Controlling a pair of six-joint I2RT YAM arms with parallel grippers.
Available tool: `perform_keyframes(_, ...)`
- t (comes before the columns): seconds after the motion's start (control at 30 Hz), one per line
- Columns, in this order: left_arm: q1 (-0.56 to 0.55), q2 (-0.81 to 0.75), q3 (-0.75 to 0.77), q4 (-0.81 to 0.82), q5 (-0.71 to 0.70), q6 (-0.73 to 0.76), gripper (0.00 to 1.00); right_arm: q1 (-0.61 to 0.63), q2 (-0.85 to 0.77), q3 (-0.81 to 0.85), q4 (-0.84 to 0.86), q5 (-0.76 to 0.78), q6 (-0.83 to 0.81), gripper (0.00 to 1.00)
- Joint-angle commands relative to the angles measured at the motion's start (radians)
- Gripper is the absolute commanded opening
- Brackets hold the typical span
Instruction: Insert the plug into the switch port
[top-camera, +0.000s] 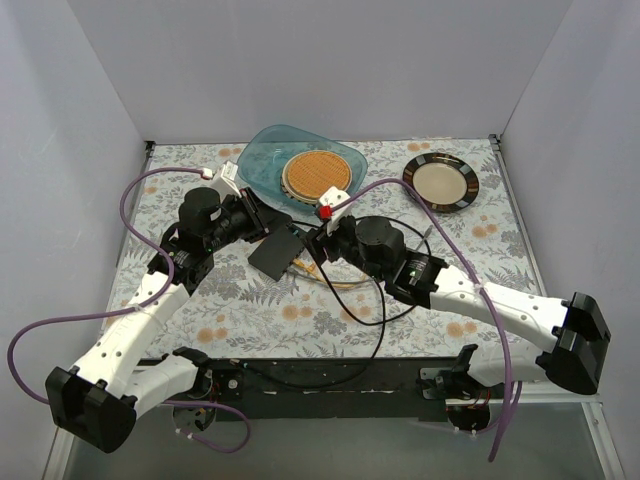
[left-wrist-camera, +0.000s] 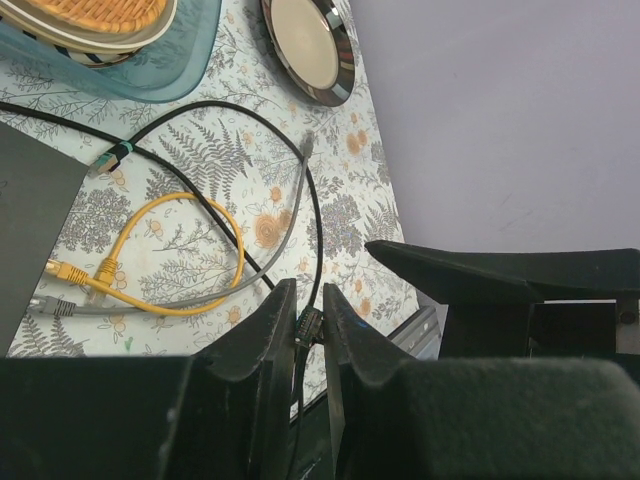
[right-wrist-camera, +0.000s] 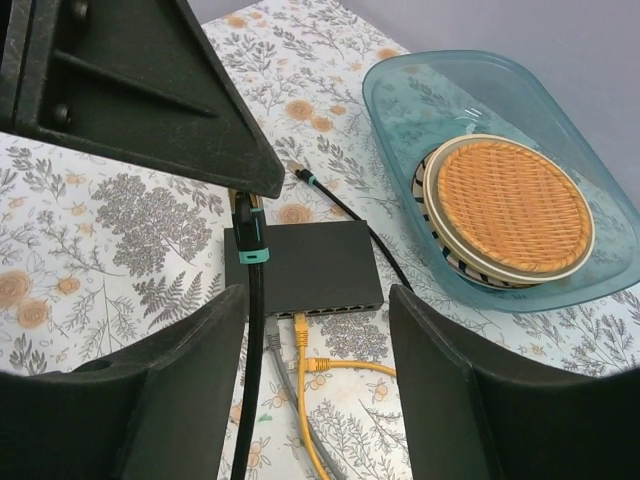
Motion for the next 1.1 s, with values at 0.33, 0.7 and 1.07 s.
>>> perform_keyframes(0.33, -0.002, 0.001, 0.051, -0.006, -0.004, -0.007, 0.00, 0.034, 0.060, 0.057, 0.106, 0.025, -0.036, 0.61)
perform_keyframes(0.7, -0.002, -0.001, 0.057, -0.012, 0.005, -0.003, 0.00, 0.036, 0.090, 0.057, 0.137, 0.054, -0.027, 0.52)
perform_keyframes(1.07, -0.002, 0.001, 0.060, -0.013, 0.015, -0.001, 0.00, 0.037, 0.124, 0.080, 0.154, 0.058, -0.027, 0.32)
